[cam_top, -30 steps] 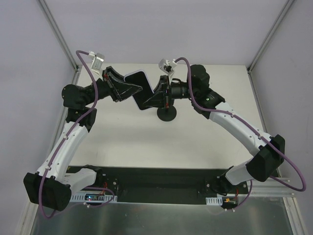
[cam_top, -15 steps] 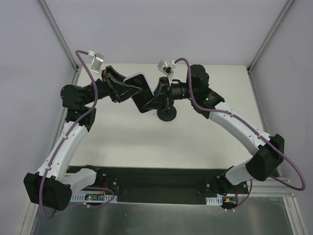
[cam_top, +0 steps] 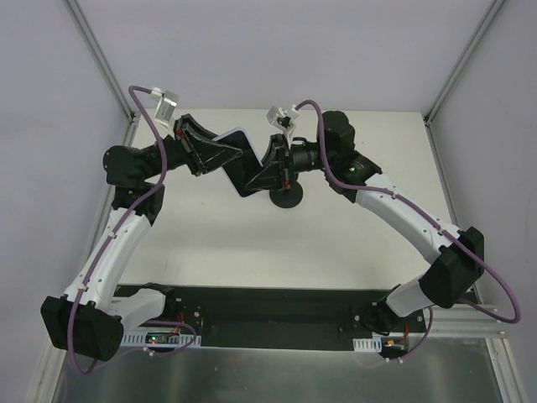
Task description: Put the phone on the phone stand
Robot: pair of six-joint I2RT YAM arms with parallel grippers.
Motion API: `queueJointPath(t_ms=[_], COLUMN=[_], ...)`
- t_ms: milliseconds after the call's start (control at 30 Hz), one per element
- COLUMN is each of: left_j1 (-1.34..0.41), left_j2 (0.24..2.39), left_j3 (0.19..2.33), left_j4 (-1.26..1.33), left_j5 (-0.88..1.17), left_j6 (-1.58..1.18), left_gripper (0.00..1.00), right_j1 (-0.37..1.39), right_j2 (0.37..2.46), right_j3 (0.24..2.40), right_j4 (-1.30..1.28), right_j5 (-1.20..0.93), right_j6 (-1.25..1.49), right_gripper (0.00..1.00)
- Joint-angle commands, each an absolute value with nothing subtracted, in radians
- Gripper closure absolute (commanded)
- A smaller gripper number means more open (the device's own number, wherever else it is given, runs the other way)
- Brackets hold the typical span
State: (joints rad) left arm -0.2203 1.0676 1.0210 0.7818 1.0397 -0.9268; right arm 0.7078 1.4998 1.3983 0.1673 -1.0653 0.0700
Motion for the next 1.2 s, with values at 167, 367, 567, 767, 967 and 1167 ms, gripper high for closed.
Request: queueJointPath(t_ms=[167,367,567,767,967,1167], left_j1=[-0.21,-0.21,-0.21,-0.212,-0.215,-0.224], left_j2=[1.077,1.051,1.002,0.986,0.997,1.017], left_j3=[1.065,1.069,1.136,1.183,1.186,1.181], left_j4=[0.842,0.711,0.302,0.054,0.028,0.029], left_j5=[1.058,0.996,0.821,0.548,0.543,0.566], left_j6=[-0.923,-0.859,-0.626,-0.48,-0.448,-0.426], left_gripper=[1.0,1.0,1.0,1.0,1.0,1.0], right_j1=[0.716,0.713,0.701,0.698,0.756,0.851], right_j2=[1.474,1.451,1.346,1.285,1.293,1.334], right_j3=[1.468,1.519,1.477,1.385,1.192,1.036], right_j4=[0.21,0.008,-0.127,-0.175,-0.097,0.113], right_j5=[-1.091,-0.964,-0.7,-0.088,0.283,0.511], right_j6=[0.032,-0.081,-0.155,-0.008,0.061,-0.046], right_gripper=[0.99,0.29,0.04,0.04,0.06,0.13])
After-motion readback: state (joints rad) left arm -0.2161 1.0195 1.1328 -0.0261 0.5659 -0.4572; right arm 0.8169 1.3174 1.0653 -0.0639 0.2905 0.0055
